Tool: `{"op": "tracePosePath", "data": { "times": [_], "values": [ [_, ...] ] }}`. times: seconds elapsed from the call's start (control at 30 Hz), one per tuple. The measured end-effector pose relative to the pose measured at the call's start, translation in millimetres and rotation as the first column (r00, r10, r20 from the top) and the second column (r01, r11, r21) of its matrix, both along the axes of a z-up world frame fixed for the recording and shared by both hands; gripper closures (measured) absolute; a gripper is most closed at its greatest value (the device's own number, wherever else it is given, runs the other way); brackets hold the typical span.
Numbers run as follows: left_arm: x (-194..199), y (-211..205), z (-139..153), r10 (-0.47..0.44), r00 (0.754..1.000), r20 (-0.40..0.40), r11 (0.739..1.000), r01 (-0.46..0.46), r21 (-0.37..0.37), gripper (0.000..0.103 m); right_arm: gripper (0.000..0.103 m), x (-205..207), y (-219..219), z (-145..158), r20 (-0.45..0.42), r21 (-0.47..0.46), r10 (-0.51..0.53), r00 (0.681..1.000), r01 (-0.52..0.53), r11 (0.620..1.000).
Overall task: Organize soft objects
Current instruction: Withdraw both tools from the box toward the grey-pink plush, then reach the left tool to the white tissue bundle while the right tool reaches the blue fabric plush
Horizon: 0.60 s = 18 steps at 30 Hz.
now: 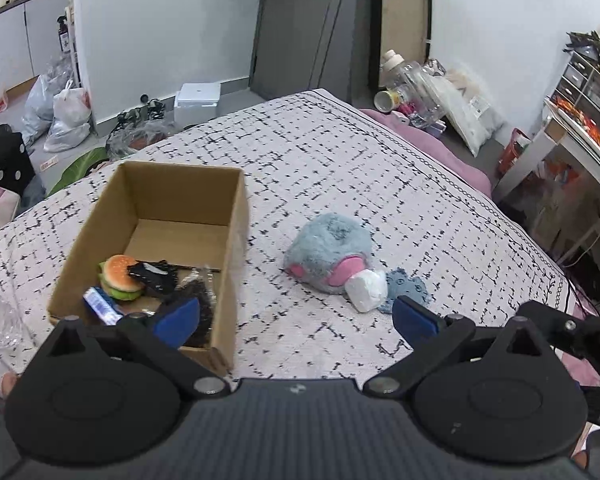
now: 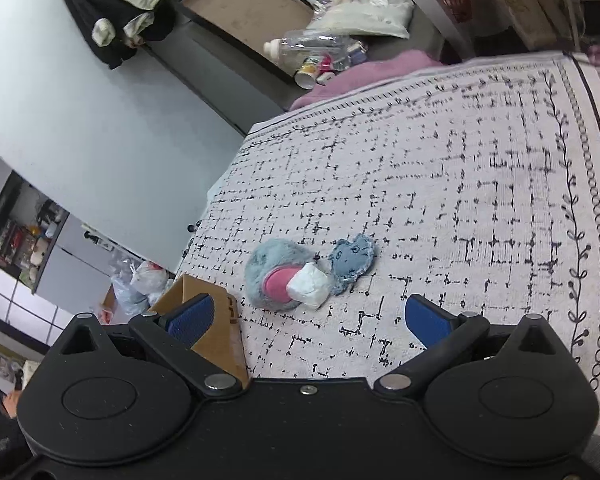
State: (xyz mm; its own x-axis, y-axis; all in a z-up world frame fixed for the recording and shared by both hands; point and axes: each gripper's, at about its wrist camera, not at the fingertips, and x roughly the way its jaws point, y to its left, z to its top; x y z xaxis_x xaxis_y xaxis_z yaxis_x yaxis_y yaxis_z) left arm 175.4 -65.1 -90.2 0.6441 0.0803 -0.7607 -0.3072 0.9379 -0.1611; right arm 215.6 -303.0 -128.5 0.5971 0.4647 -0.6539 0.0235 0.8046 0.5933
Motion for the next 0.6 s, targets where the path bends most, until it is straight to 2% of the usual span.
{"op": "tracePosePath", "data": {
  "times": [0.2,0.33,0.43,0.6],
  "values": [
    [5.6,-16.7,-14.1,0.018,1.000,0.009,1.000,-0.018,-0.007,0.003,0.000,11.8,-3.1,-11.6,-0.003,0.039,0.003,1.000,-0.003,0.999],
    [11.7,-29.3,-22.6,0.022,1.000,0.012,1.000,-0.022,0.016,0.005,0.000,22.5,-7.5,-21.3,-0.016,0.070,-0.009,1.000,0.010,0.998],
    [18.3,-34.2,-29.9,0.031,0.999,0.009,1.000,-0.031,0.003,0.010,0.000,30.8,-11.9,-28.5,-0.031,0.052,-0.047,0.998,0.048,0.997],
    [29.9,-43.5,-45.3,0.054,0.998,0.009,0.998,-0.054,-0.019,0.020,0.001,47.2,-16.7,-45.2,-0.076,0.103,-0.040,0.996,0.047,0.994]
  ]
}}
